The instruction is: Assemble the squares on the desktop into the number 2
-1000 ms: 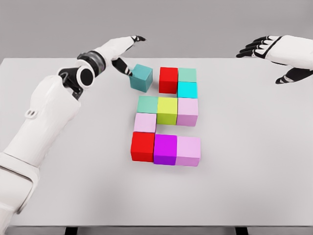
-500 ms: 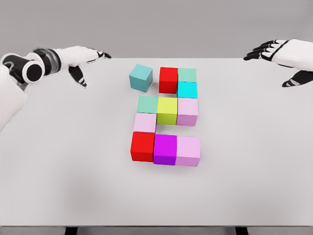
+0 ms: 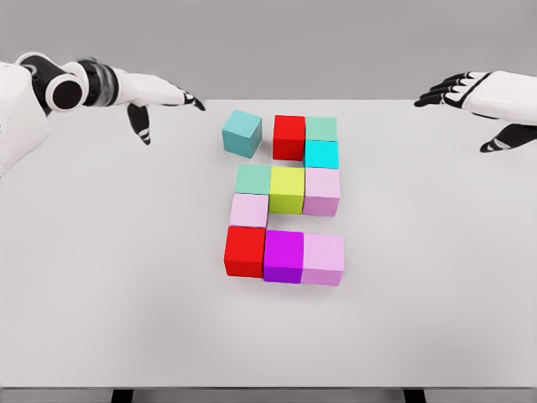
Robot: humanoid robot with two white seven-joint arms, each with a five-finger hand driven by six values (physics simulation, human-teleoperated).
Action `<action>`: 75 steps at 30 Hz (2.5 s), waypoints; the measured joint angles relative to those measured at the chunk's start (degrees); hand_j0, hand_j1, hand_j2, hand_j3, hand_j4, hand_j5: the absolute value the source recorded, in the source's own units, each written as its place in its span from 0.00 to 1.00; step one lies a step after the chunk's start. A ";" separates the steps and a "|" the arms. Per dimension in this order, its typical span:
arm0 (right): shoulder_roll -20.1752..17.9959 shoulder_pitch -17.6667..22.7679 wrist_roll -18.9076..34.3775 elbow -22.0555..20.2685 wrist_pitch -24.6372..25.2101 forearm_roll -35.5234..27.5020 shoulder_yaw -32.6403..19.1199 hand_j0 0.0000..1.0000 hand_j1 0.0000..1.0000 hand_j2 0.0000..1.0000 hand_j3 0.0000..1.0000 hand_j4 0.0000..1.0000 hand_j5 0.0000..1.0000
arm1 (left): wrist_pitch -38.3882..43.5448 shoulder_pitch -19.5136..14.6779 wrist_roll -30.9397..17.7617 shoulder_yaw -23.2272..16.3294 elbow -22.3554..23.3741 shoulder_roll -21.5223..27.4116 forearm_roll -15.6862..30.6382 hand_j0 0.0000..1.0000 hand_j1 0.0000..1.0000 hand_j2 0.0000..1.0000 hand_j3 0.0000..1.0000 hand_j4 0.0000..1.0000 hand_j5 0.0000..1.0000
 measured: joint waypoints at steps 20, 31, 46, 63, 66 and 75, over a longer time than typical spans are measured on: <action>0.78 -0.70 0.00 0.00 0.00 0.00 0.18 1.00 1.00 1.00 1.00 1.00 1.00 | -0.08 -1.23 0.00 -5.26 7.43 -6.37 -1.06 1.00 1.00 1.00 1.00 1.00 1.00; 1.86 -1.14 0.00 0.64 0.00 0.01 0.21 1.00 1.00 1.00 1.00 1.00 1.00 | -0.50 -0.79 0.00 -5.49 8.20 -7.38 -2.10 1.00 1.00 1.00 1.00 1.00 1.00; 1.47 -1.14 0.00 0.79 0.00 0.01 0.21 1.00 1.00 1.00 1.00 1.00 1.00 | -3.39 -0.62 0.00 -5.48 7.86 -7.40 -2.23 1.00 1.00 1.00 1.00 1.00 1.00; 1.29 -1.05 0.00 0.87 0.00 0.01 0.14 1.00 1.00 1.00 1.00 1.00 1.00 | -7.37 -0.70 0.00 -5.26 7.54 -7.24 -2.22 1.00 1.00 1.00 1.00 1.00 1.00; 1.23 -1.05 0.00 1.01 0.00 0.00 0.13 1.00 1.00 1.00 1.00 1.00 1.00 | -7.24 -0.70 0.00 -5.17 7.65 -7.07 -2.26 1.00 1.00 1.00 1.00 1.00 1.00; 1.19 -0.97 0.00 1.90 0.00 0.01 0.12 1.00 1.00 1.00 1.00 1.00 1.00 | -0.47 -1.58 0.00 -4.90 8.53 -6.99 -2.37 1.00 1.00 1.00 1.00 1.00 1.00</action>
